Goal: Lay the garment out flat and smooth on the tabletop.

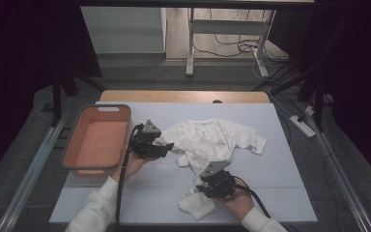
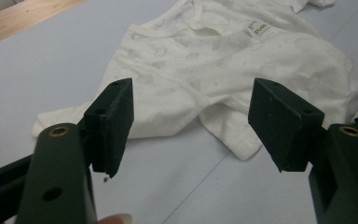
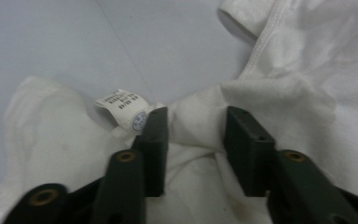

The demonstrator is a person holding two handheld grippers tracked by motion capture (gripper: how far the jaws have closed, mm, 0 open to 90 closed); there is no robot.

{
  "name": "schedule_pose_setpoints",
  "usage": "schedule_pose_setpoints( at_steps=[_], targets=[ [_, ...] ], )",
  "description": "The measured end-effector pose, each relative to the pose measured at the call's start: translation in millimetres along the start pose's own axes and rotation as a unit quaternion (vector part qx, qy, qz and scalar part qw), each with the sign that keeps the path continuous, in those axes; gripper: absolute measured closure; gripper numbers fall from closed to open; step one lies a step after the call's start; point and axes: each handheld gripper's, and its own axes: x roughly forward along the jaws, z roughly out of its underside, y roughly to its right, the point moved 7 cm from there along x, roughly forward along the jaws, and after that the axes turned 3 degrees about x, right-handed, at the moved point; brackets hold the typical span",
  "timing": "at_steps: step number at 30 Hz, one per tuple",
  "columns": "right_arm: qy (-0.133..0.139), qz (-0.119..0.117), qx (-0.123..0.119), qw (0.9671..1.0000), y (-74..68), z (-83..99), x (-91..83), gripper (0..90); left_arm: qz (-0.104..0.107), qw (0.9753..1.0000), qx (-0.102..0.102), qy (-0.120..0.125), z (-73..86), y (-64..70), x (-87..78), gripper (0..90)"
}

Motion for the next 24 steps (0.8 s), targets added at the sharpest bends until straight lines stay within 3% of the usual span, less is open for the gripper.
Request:
schedule_pose_setpoints(
  at_steps=[2,6,10,17,19,24],
  targets=[
    [0.0,0.015,-0.009,0.9999,0.8,-0.1,0.4,74.6,0.0,1.0,0.0,0.0,0.2,-0.1,0.1,31.9],
    [0.002,0.018,-0.01,0.9998,1.3,-0.9,-0.7,84.5,-0.001,1.0,0.003,-0.001,0.2,0.2,0.3,31.9],
    [0.015,-0.001,-0.008,0.9999,-4.1,-5.3,-6.3,86.2,-0.002,1.0,0.002,0.0,-0.1,-0.2,0.0,31.9],
    [0.071,-0.044,-0.023,0.9963,-32.7,-25.9,-20.5,86.2,-0.004,1.0,-0.001,0.002,-0.3,-2.1,-1.4,32.1],
    [0.072,-0.063,-0.029,0.995,-40.3,-28.0,-19.2,86.0,-0.004,1.0,-0.001,0.002,-0.3,-2.0,-1.4,32.0],
    [0.065,-0.07,-0.03,0.995,-44.7,-26.6,-11.4,85.9,-0.004,1.0,0.001,0.001,-0.3,-2.2,-1.3,32.1]
  ],
)
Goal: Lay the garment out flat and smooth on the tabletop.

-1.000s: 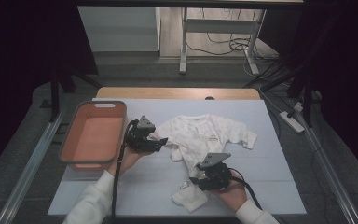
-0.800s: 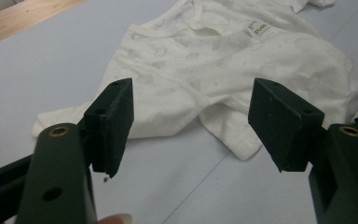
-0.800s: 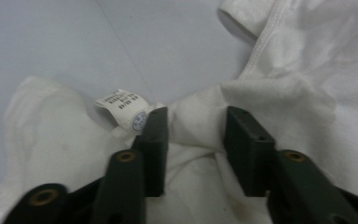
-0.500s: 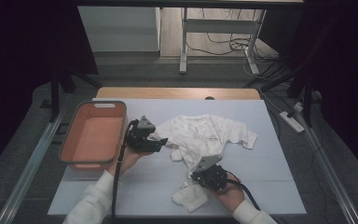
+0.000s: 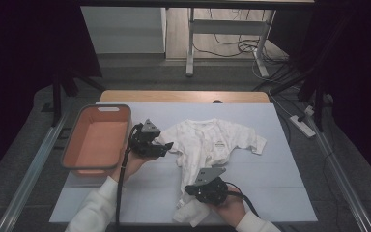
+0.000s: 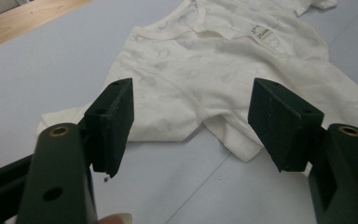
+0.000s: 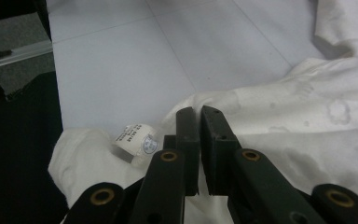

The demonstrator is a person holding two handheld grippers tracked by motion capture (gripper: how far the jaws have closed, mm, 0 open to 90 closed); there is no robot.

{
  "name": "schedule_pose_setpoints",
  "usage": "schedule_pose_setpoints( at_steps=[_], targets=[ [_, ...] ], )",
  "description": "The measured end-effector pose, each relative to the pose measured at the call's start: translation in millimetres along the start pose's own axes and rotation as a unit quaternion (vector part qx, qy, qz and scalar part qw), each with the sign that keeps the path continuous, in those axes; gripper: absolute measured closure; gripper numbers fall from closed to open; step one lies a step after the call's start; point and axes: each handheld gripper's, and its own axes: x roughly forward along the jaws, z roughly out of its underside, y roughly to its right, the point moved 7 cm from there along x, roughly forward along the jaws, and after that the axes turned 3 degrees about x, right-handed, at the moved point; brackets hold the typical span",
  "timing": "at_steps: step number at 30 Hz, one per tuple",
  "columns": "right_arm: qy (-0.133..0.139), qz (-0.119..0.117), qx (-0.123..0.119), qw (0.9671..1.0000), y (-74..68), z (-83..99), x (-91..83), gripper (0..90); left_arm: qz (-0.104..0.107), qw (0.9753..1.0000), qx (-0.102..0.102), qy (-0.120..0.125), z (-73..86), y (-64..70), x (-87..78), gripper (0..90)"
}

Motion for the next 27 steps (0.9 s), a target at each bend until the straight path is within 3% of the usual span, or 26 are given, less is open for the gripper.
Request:
schedule_pose_setpoints(
  at_steps=[5,10,15,17,21,27],
  targets=[
    [0.006,-0.008,0.013,0.9999,2.4,0.8,0.4,84.1,0.0,1.0,-0.001,0.0,0.3,-0.1,0.1,32.1],
    [0.02,-0.012,0.026,0.9994,7.1,-1.1,-8.2,63.2,0.0,1.0,0.0,0.0,0.1,0.3,-0.6,32.0],
    [0.041,0.03,0.038,0.998,24.8,2.3,-32.9,47.7,0.0,1.0,0.001,0.001,0.0,0.8,-0.8,32.1],
    [0.041,0.051,0.047,0.9967,33.9,8.0,-40.9,44.9,0.001,1.0,0.0,0.001,0.1,1.2,-1.0,32.0],
    [0.04,0.053,0.082,0.9944,45.1,26.0,-52.8,43.5,0.001,1.0,0.001,0.001,0.7,0.8,-2.0,32.0],
    [0.021,0.056,0.081,0.9949,36.4,42.8,-58.7,41.9,0.001,1.0,-0.002,0.0,2.1,0.2,-1.7,32.0]
  ],
)
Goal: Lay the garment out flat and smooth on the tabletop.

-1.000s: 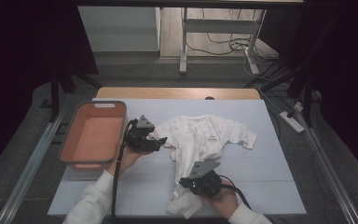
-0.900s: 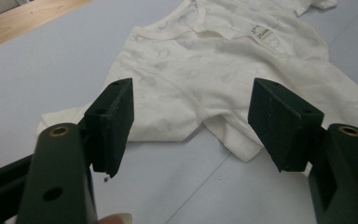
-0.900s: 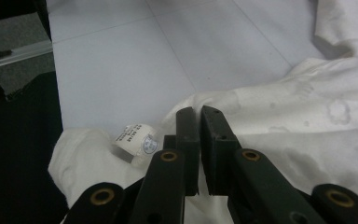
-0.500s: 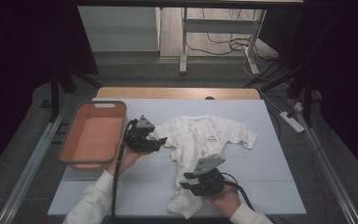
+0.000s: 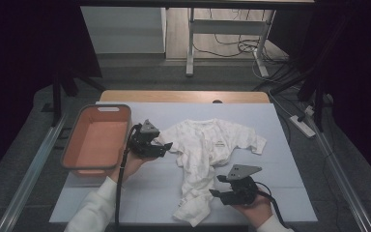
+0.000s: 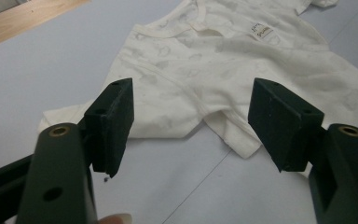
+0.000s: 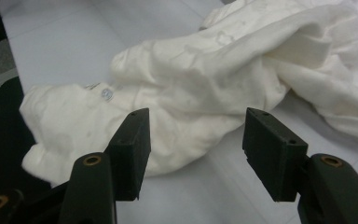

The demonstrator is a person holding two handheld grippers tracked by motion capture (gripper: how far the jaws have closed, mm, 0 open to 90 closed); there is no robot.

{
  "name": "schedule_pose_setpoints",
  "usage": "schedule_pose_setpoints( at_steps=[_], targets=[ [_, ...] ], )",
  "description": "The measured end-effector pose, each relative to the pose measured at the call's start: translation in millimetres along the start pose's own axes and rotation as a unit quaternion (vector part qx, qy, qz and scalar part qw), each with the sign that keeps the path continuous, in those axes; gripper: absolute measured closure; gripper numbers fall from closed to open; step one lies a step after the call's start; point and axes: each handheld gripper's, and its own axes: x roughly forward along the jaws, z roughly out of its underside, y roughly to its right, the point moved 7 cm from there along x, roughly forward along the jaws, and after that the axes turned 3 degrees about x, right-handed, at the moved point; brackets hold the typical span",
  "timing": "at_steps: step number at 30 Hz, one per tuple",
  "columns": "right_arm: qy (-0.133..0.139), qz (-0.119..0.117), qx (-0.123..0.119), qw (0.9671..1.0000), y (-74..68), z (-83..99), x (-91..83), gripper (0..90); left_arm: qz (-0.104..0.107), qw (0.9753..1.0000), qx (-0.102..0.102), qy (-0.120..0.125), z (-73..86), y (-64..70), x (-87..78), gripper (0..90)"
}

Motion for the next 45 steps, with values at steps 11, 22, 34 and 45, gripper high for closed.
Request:
schedule_pose_setpoints(
  at_steps=[11,22,34,45],
  targets=[
    [-0.01,-0.018,-0.047,0.9987,-29.5,-1.5,6.0,41.7,0.002,1.0,0.007,-0.006,0.5,3.5,3.6,31.9],
    [-0.056,-0.054,-0.067,0.9947,-43.0,6.8,22.5,60.1,0.001,0.9999,0.008,-0.008,0.8,4.3,4.3,31.9],
    [-0.098,-0.085,-0.073,0.9889,-48.5,17.1,28.8,87.7,0.0,0.9999,0.011,-0.005,0.1,4.6,3.2,31.9],
    [-0.081,-0.11,-0.077,0.9877,-59.9,11.0,23.1,88.4,0.0,1.0,0.009,-0.002,-0.2,4.3,2.4,31.9]
  ],
)
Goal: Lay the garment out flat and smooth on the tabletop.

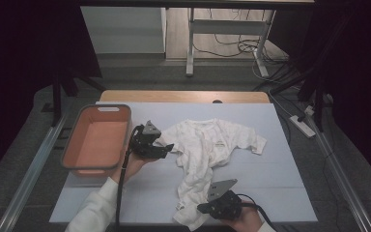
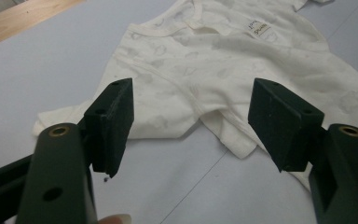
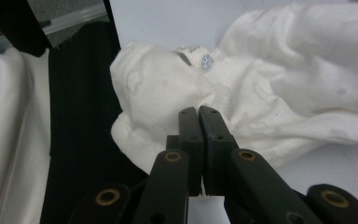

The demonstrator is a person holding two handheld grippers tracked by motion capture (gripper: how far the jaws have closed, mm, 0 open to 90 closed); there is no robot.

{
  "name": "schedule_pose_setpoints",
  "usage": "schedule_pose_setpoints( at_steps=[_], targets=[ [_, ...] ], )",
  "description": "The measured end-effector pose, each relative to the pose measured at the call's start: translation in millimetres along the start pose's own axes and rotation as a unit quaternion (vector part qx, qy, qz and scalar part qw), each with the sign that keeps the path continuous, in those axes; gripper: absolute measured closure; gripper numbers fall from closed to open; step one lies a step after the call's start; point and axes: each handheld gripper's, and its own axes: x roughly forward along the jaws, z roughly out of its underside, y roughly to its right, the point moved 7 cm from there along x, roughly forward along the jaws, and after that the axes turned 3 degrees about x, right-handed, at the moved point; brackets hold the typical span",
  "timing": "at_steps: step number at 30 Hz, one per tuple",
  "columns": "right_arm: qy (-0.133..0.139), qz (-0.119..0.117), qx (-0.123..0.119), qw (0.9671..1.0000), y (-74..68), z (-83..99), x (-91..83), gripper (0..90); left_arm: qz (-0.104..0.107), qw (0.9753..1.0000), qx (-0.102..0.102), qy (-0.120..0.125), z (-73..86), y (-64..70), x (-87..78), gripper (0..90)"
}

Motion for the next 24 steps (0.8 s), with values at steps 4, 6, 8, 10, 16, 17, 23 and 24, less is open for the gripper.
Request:
schedule_pose_setpoints(
  at_steps=[4,6,8,10,16,17,23,24],
  targets=[
    [0.015,0.01,0.003,0.9998,0.9,-3.5,-1.9,88.4,0.001,1.0,0.0,0.0,0.0,0.6,0.2,31.9],
    [0.021,0.011,0.004,0.9997,1.7,-5.1,-1.7,88.4,0.001,1.0,0.0,0.0,-0.3,1.0,-0.1,32.0],
    [0.032,0.005,0.008,0.9995,1.1,-8.3,-1.0,88.3,0.001,1.0,0.0,0.0,-0.4,1.1,-0.1,31.9],
    [0.041,0.002,0.004,0.9992,-1.8,-13.2,-0.3,88.3,0.001,1.0,0.001,-0.001,-0.4,1.5,0.2,31.9],
    [0.055,-0.004,-0.006,0.9984,-10.1,-20.2,2.7,88.4,0.002,1.0,0.002,-0.002,-0.3,2.3,0.8,31.9],
    [0.059,-0.009,-0.002,0.9982,-10.7,-21.5,2.9,88.4,0.003,1.0,0.002,-0.002,-0.2,2.5,1.3,31.9],
    [0.066,-0.018,-0.013,0.9976,-15.1,-24.7,5.5,86.1,0.005,1.0,0.005,-0.003,-0.5,4.0,1.1,31.9],
    [0.066,-0.019,-0.01,0.9976,-14.5,-23.8,5.3,81.4,0.005,1.0,0.005,-0.002,-0.7,4.3,1.0,31.9]
  ],
)
